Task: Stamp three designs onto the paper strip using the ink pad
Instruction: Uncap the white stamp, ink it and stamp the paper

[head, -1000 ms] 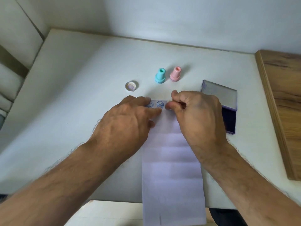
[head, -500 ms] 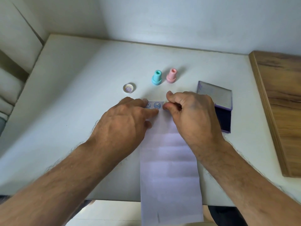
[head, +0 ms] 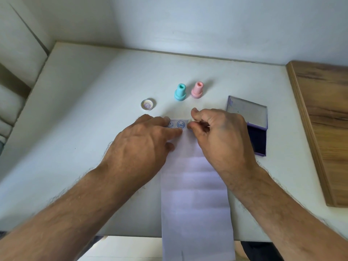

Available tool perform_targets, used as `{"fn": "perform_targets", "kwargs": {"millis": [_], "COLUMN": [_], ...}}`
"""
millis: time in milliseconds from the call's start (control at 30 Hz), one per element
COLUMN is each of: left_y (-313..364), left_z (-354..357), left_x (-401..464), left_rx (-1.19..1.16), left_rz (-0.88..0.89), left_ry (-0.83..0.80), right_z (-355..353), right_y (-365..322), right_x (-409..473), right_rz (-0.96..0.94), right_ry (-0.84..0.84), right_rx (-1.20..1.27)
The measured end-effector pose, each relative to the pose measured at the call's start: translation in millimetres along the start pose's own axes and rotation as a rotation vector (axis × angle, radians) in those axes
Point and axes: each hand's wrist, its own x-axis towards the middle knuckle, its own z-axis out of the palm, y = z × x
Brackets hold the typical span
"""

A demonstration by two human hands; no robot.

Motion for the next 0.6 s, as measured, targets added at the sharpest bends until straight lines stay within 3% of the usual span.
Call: {"fn": "perform_targets", "kwargs": {"millis": [300, 400, 467, 600], "left_y": [0.5, 1.1, 0.9, -3.9], "left_z": [-2.3, -5.9, -11.0, -23.4], "left_x": [1.8, 3.5, 5.3, 13.2], "left_rx": [-0.015, -0.037, -0.090, -0.170], "left_rz": [-0.010, -0.021, -0.060, -0.200], "left_ry": [-0.020, -0.047, -0.018, 0.191], "right_z": [-1.4, -4.6, -8.6, -21.6], "right_y": [-0.8, -2.3, -3.2, -8.4], "right_x": [0.6, 2.4, 6.3, 18.4], "right_rz": [0.039, 0.157, 0.278, 0.477], "right_ry": [-0.010, -0.039, -0.048, 0.076], "right_rx": [0.032, 0.090, 0.181, 0.545]}}
